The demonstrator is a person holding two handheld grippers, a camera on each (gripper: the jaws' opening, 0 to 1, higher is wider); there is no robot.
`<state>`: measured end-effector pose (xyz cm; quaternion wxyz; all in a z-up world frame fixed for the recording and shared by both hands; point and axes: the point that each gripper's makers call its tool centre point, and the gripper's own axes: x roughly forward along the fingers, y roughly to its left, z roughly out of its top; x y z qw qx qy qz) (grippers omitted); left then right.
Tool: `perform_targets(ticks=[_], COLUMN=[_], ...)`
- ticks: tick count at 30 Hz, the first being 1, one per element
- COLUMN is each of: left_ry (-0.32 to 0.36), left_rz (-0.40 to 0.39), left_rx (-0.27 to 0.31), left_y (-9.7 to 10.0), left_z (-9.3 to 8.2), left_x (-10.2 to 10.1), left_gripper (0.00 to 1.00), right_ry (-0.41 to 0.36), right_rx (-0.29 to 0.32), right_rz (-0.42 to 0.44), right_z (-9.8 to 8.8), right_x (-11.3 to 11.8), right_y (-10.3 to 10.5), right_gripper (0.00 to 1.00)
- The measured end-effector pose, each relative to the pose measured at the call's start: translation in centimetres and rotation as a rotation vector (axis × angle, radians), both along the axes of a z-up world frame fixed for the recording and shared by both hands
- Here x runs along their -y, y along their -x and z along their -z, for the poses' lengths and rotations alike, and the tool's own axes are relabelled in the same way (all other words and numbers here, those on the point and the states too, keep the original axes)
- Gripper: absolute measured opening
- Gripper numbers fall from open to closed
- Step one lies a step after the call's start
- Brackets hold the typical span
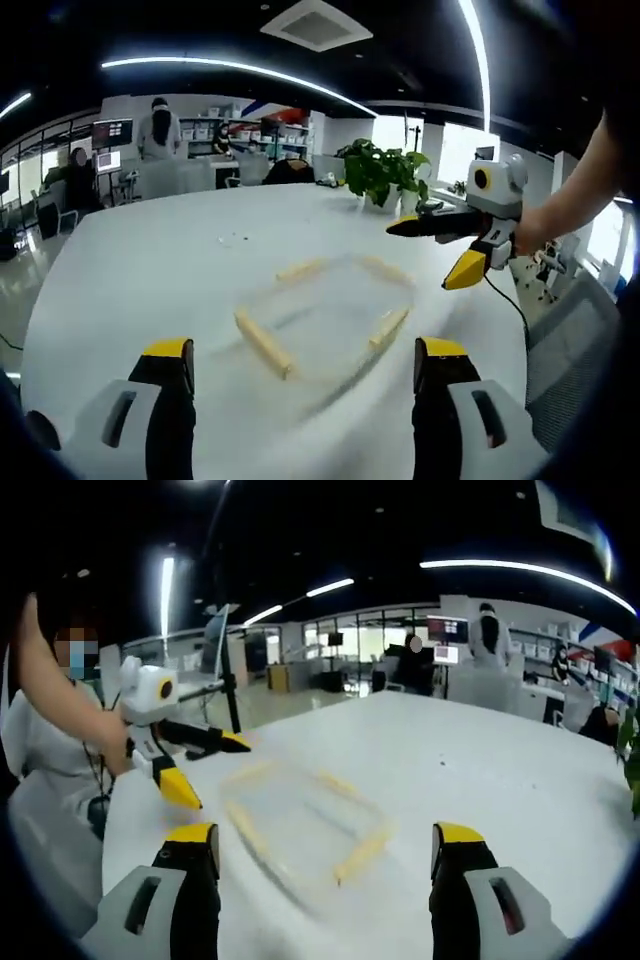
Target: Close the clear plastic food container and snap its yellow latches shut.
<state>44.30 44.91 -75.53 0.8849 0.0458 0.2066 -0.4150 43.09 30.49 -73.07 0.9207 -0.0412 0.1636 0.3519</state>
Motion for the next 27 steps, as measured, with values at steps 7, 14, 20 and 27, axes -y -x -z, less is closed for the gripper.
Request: perform_targets(ticks=[7,14,20,27], left_ry=[0.017,0.042,0.046,0.069], left_rz=[-0.024,-0.076,-0.086,-0.113], left_rx=[-0.008,-0.031,-0.026,-0.039], left_y=[0.5,0.9,2.1,3.0], left_z=[-0.1,0.1,0.1,0.2], left_x=[-0.5,-1.5,-1.6,-2.3], left_gripper=[0.91,0.89,0.88,0.87], right_ry=[-0.004,-0.023,-0.023,-0.044], right_rx=[-0.009,-0.004,-0.013,-0.016], right_rz=[0.028,0.056,0.077,0.122], right_z=[0.0,-0.5,-0.6,-0.9], right_x=[0.9,1.5,2.0,3.1], right_y=[0.7,1.2,2.2,3.2], right_gripper=[0.87,0.86,0.85,0.85])
